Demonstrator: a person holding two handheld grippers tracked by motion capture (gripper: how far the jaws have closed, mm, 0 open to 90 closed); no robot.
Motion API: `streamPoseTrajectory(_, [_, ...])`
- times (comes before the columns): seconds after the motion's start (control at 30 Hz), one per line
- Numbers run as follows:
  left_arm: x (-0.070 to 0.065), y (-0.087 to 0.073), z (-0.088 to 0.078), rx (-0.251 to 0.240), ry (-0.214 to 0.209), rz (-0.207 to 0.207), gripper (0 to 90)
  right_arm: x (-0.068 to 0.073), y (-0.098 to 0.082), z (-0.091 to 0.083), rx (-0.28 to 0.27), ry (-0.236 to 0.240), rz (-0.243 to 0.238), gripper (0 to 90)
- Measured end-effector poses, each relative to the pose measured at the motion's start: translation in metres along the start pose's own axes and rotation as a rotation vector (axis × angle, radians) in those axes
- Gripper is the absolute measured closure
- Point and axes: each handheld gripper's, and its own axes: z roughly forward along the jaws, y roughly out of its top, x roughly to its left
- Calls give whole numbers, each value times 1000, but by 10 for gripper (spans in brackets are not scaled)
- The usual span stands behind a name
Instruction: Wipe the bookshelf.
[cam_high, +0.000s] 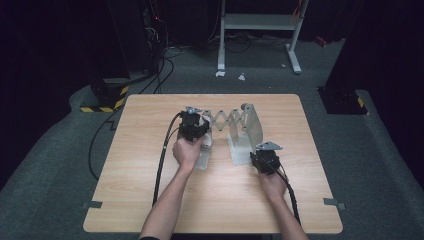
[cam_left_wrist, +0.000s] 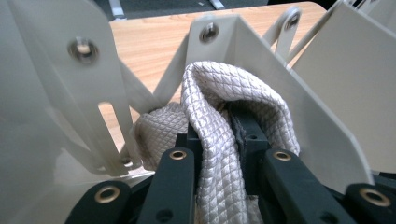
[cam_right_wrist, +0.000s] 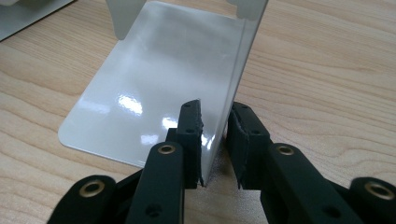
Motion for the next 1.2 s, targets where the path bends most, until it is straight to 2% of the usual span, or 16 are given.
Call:
streamPoseTrajectory(0.33, [6, 8, -3, -1, 3, 11, 789, 0, 0, 0, -1, -2, -5, 755])
streamPoseTrajectory(0.53, [9, 3, -1, 16, 4, 20, 790, 0, 0, 0, -1, 2, -4, 756])
streamPoseTrajectory(0.67, [8, -2, 7, 48, 22, 36, 789, 0, 0, 0, -1, 3, -3, 757])
streamPoseTrajectory(0.8, [7, -13, 23, 91, 43, 47, 787, 0, 0, 0, -2, 3, -2, 756])
streamPoseTrajectory(0.93, [7, -20, 32, 106, 46, 50, 788, 0, 0, 0, -1, 6, 4, 757])
streamPoseTrajectory(1.2, [9, -31, 46, 167, 36, 49, 789, 0, 0, 0, -1, 8, 2, 756])
